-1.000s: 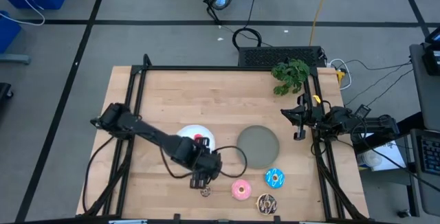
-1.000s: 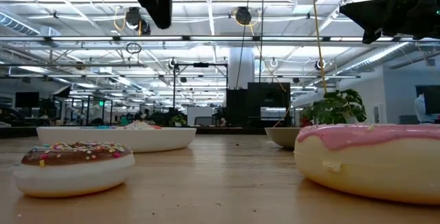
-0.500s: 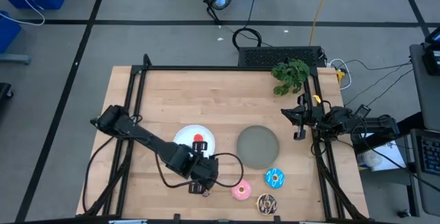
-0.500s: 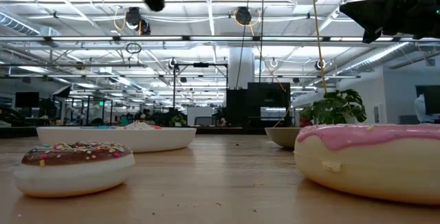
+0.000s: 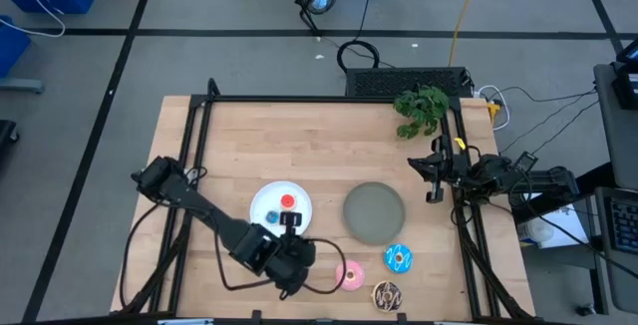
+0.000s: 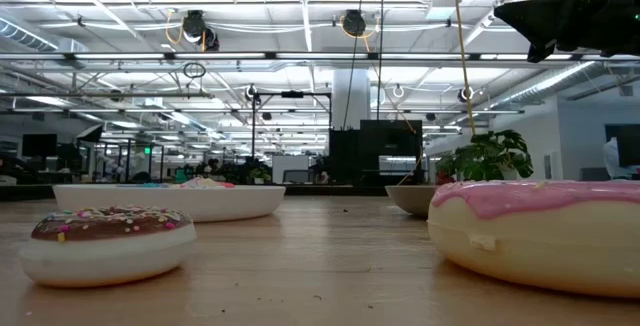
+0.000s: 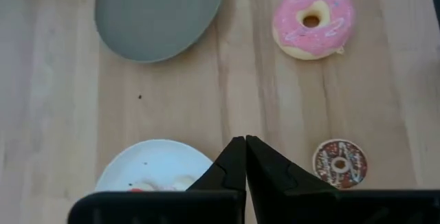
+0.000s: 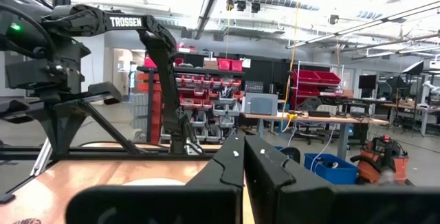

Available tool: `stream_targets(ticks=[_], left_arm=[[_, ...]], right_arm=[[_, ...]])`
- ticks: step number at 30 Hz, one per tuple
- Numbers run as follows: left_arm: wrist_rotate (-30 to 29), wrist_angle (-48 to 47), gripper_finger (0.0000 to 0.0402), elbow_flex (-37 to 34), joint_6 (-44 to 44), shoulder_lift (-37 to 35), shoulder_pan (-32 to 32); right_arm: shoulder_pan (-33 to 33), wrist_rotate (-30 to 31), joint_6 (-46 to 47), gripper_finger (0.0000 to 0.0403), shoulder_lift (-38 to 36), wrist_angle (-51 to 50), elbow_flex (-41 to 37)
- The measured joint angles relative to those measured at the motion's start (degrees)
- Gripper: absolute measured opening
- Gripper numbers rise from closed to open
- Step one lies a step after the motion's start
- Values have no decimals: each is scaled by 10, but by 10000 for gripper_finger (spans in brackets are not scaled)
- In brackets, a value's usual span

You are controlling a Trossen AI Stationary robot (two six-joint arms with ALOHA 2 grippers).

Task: Pick & Place donuts
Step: Put the small brown donut on the white plate

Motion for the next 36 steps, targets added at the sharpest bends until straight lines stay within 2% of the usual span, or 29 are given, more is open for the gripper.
stream_targets(ticks=[4, 11, 20, 25, 32, 36], left_arm=[[5, 0, 4, 0, -29, 0, 0], [0, 0, 22, 0, -31, 0, 0], [-7, 2, 8, -2, -29, 0, 0], [-7, 31, 19, -23, -12, 0, 1], [-6, 67, 5, -67, 15, 1, 7], [0, 84, 20, -86, 14, 1, 13]], right_arm=[[0, 0, 0, 0, 0, 0, 0], [0, 0, 12, 0, 0, -19, 0], [0, 0, 15, 0, 0, -31, 0], [0, 0, 15, 0, 0, -34, 0], [0, 0, 38, 0, 0, -45, 0], [0, 0, 35, 0, 0, -56, 0]])
